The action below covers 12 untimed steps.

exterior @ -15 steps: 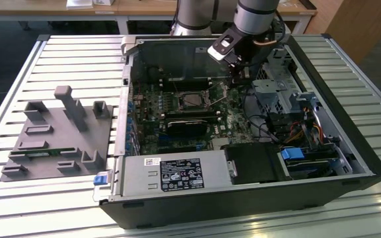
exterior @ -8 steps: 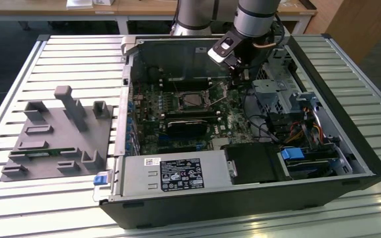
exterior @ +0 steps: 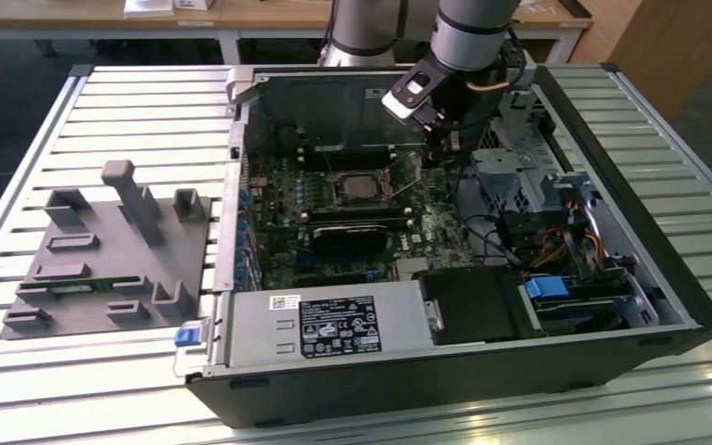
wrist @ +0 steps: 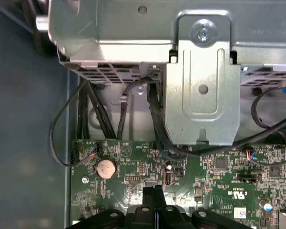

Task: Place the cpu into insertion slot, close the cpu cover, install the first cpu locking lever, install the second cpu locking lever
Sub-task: 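Close the cpu cover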

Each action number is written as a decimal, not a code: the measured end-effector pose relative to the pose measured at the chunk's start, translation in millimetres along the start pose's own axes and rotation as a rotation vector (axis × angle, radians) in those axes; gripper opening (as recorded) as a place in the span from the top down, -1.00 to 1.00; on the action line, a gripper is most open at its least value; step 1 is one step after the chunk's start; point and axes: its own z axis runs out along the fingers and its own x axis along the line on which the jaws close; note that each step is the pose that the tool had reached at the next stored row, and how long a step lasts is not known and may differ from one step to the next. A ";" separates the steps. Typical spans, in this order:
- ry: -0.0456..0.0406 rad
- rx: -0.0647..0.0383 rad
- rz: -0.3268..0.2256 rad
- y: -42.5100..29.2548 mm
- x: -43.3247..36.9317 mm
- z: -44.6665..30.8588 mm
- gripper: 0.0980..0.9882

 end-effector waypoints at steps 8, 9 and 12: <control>0.0001 0.000 0.000 -5.3 0.0 0.0 0.98; 0.0000 0.000 0.000 -5.8 0.0 0.0 0.98; 0.0001 0.000 0.000 -6.9 0.0 0.0 0.98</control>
